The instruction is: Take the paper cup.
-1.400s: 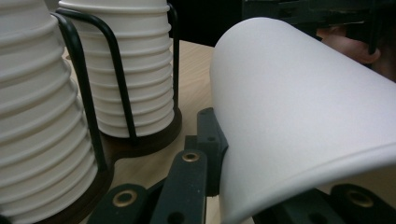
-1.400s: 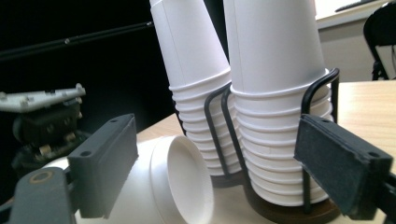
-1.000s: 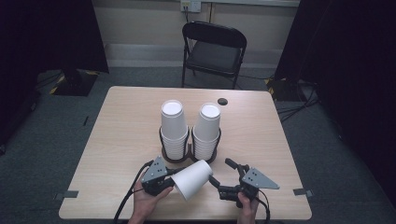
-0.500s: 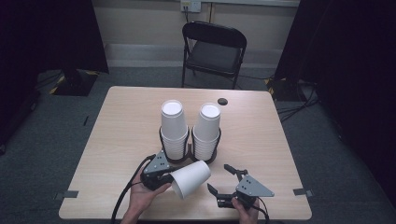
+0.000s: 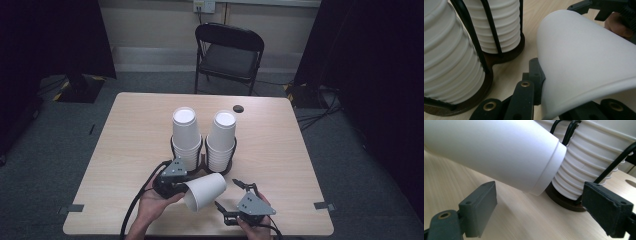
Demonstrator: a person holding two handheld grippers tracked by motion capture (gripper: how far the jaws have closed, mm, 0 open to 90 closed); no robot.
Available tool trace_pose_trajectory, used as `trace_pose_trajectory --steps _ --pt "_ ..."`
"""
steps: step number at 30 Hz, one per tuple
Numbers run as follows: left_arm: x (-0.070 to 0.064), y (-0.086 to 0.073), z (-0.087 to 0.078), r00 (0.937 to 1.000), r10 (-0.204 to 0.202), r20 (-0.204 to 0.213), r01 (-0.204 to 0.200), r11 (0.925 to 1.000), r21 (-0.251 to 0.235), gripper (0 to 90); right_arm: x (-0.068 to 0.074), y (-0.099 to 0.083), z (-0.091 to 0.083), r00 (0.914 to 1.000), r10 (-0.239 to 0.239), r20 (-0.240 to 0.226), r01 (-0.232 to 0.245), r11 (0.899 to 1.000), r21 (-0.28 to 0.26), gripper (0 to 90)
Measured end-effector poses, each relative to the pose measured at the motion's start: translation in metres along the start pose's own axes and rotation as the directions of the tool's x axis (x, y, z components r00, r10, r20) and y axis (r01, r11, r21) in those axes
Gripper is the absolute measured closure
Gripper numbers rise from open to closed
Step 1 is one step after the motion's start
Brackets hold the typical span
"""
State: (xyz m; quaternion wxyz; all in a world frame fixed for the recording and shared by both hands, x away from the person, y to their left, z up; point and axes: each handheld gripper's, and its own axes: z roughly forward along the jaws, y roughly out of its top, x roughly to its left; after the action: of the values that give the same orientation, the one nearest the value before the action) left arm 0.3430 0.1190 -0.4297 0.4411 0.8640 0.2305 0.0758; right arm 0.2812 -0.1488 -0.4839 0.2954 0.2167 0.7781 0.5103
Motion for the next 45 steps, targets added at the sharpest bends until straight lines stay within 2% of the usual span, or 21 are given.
trace_pose_trajectory --steps 3,7,10,13,18,19,20,24,26,29,30,31,32,34,36,37,38,39,41,43,45 --pt "0.001 0.003 0.000 0.9999 -0.009 -0.014 0.009 0.9989 0.046 86.5 0.006 0.002 0.004 0.9975 -0.069 0.010 0.069 0.997 0.038 12.0" --pt "0.003 0.008 0.001 0.9995 -0.028 -0.012 0.029 0.9961 0.084 86.5 0.008 0.003 0.007 0.9961 -0.088 0.001 0.088 0.995 0.048 11.9" --pt "0.003 0.014 0.005 0.9997 -0.023 -0.003 0.023 0.9898 0.140 86.5 0.008 0.005 0.009 0.9939 -0.110 0.002 0.110 0.992 0.054 11.9" --pt "0.004 0.017 0.007 0.9999 -0.011 0.010 0.009 0.9864 0.164 86.5 0.009 0.007 0.011 0.9919 -0.127 -0.004 0.127 0.990 0.064 11.9" --pt "0.002 0.025 0.008 0.9982 -0.008 0.059 -0.005 0.9728 0.232 86.5 0.013 0.008 0.015 0.9846 -0.175 -0.002 0.174 0.980 0.093 8.9" --pt "0.001 0.027 0.009 0.9977 -0.010 0.066 -0.005 0.9726 0.232 86.5 0.015 0.008 0.016 0.9821 -0.188 -0.001 0.187 0.977 0.104 9.2" --pt "0.000 0.030 0.011 0.9971 0.003 0.077 -0.023 0.9656 0.259 86.5 0.016 0.008 0.016 0.9796 -0.201 -0.007 0.201 0.974 0.102 9.1" --pt "-0.001 0.033 0.016 0.9964 -0.008 0.084 -0.016 0.9604 0.278 86.5 0.019 0.010 0.018 0.9717 -0.236 -0.013 0.236 0.966 0.103 8.8" --pt "-0.002 0.036 0.020 0.9957 -0.011 0.092 -0.018 0.9523 0.305 86.5 0.023 0.011 0.020 0.9660 -0.258 -0.009 0.258 0.960 0.113 8.6" --pt "-0.002 0.038 0.022 0.9962 -0.014 0.086 -0.014 0.9476 0.319 86.5 0.024 0.010 0.022 0.9666 -0.256 -0.003 0.255 0.960 0.112 8.5" --pt "-0.002 0.039 0.022 0.9959 -0.030 0.085 0.002 0.9489 0.316 86.5 0.024 0.011 0.023 0.9691 -0.247 0.004 0.244 0.962 0.119 8.4" --pt "-0.001 0.040 0.023 0.9958 -0.015 0.091 -0.016 0.9437 0.330 86.5 0.024 0.011 0.023 0.9691 -0.247 0.004 0.244 0.962 0.119 8.4" --pt "-0.001 0.040 0.024 0.9956 -0.030 0.089 -0.001 0.9454 0.326 86.5 0.024 0.011 0.024 0.9706 -0.241 0.001 0.239 0.963 0.125 8.3" --pt "0.001 0.043 0.024 0.9960 -0.019 0.087 -0.011 0.9424 0.334 86.5 0.025 0.013 0.026 0.9715 -0.236 0.022 0.231 0.963 0.137 8.3" --pt "0.000 0.044 0.024 0.9959 -0.036 0.083 0.007 0.9457 0.325 86.5 0.026 0.013 0.027 0.9702 -0.239 0.042 0.231 0.963 0.140 8.3" --pt "0.000 0.045 0.024 0.9964 -0.029 0.080 0.001 0.9431 0.333 86.5 0.026 0.014 0.027 0.9695 -0.241 0.043 0.233 0.963 0.138 8.3" --pt "0.000 0.047 0.025 0.9965 -0.009 0.083 -0.020 0.9390 0.343 86.5 0.026 0.015 0.028 0.9645 -0.259 0.051 0.250 0.958 0.144 8.6" --pt "0.000 0.047 0.025 0.9965 -0.009 0.083 -0.020 0.9390 0.343 86.5 0.026 0.015 0.028 0.9645 -0.259 0.051 0.250 0.958 0.144 8.6" --pt "-0.002 0.048 0.028 0.9965 -0.002 0.083 -0.029 0.9318 0.362 86.5 0.029 0.017 0.030 0.9566 -0.288 0.042 0.280 0.949 0.143 8.9" --pt "-0.003 0.049 0.029 0.9967 -0.001 0.081 -0.029 0.9304 0.365 86.5 0.032 0.019 0.033 0.9505 -0.308 0.041 0.298 0.942 0.155 9.0" --pt "-0.004 0.049 0.031 0.9972 -0.003 0.075 -0.024 0.9304 0.366 86.5 0.032 0.020 0.035 0.9501 -0.310 0.034 0.302 0.941 0.150 8.6"
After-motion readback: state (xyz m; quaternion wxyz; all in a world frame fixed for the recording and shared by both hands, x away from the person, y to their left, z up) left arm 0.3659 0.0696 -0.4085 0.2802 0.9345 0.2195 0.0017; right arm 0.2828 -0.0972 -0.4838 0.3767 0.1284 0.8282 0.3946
